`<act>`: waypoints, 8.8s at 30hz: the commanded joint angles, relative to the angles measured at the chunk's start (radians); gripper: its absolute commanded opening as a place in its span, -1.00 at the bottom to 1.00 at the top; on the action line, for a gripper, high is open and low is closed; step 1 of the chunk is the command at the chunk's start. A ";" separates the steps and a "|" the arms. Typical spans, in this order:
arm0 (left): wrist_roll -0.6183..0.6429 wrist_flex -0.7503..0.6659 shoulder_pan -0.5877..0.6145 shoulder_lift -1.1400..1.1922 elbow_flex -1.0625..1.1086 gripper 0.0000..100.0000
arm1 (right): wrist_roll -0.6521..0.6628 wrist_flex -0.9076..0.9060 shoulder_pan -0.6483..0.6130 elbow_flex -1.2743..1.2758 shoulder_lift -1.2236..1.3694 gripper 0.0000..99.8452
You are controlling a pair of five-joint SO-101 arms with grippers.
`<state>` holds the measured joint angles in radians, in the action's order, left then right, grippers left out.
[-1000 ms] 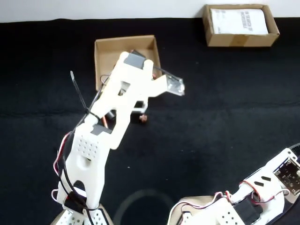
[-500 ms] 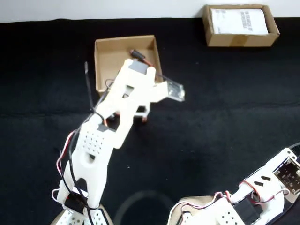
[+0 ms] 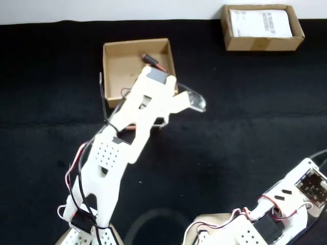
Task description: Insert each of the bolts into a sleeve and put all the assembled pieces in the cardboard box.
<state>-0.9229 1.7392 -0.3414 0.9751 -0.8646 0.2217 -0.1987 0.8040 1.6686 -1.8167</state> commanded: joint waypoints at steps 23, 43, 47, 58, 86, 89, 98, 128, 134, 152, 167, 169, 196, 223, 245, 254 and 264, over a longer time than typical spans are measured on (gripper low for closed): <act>0.865 0.035 -0.010 -1.330 0.285 -0.98 | -0.307 -0.647 -0.955 -0.151 -0.015 -0.99; 0.865 -0.925 -0.010 -2.107 1.750 -0.98 | -0.203 -0.704 -1.469 -0.151 -0.015 -0.99; 0.867 -1.275 -0.010 -2.180 1.963 -0.98 | -0.207 -0.656 -1.448 -0.142 -0.016 -0.99; 1.171 -1.485 -0.097 -2.181 2.043 -0.98 | -0.315 -0.286 -1.348 0.048 -0.016 -0.99; 0.987 -1.505 -0.237 -2.152 1.853 -0.98 | -0.313 -0.211 -1.372 0.140 -0.008 -0.99; 0.988 -1.527 -0.239 -2.077 1.833 -0.98 | -0.313 -0.211 -1.372 0.140 -0.012 -0.99; 1.086 -1.531 -0.232 -1.931 1.799 -0.98 | -0.313 -0.211 -1.368 0.140 -0.013 -0.99; 1.129 -1.366 -0.232 -1.933 1.712 -0.98 | -0.311 -0.211 -1.337 0.140 -0.015 -0.99; 1.135 -1.310 -0.240 -1.931 1.713 -0.98 | -0.311 -0.209 -1.337 0.140 -0.015 -0.99; 1.128 -1.247 -0.166 -1.925 1.837 -0.46 | -0.311 -0.211 -1.337 0.140 -0.015 -0.99; 0.987 -0.810 -0.008 -2.210 1.630 -0.48 | -0.287 -0.223 -1.204 -0.005 -0.005 -0.99; 0.987 -0.753 0.016 -2.272 1.632 -0.48 | -0.255 -0.237 -1.205 -0.039 -0.005 -0.99; 0.993 -0.806 0.591 -2.787 2.391 -0.97 | 0.158 -0.386 -1.305 -1.397 1.534 -0.99; 0.990 -0.842 0.591 -2.787 2.560 -0.97 | 0.519 -0.435 -1.357 -2.282 2.577 -0.99; 0.990 -0.842 0.590 -2.787 2.560 -0.97 | 0.301 -0.874 -1.394 -2.494 2.543 -0.74; 0.988 -0.842 0.593 -2.786 2.560 -0.97 | 0.054 -1.283 -1.443 -2.845 2.546 -0.74; 0.990 -0.842 0.897 -2.786 2.560 -0.97 | -0.400 -1.561 -1.555 -2.971 2.568 -0.74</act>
<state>0.0713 0.9106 0.4580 -1.8082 1.6778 -0.0867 -1.7315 -0.7319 -1.2743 0.7795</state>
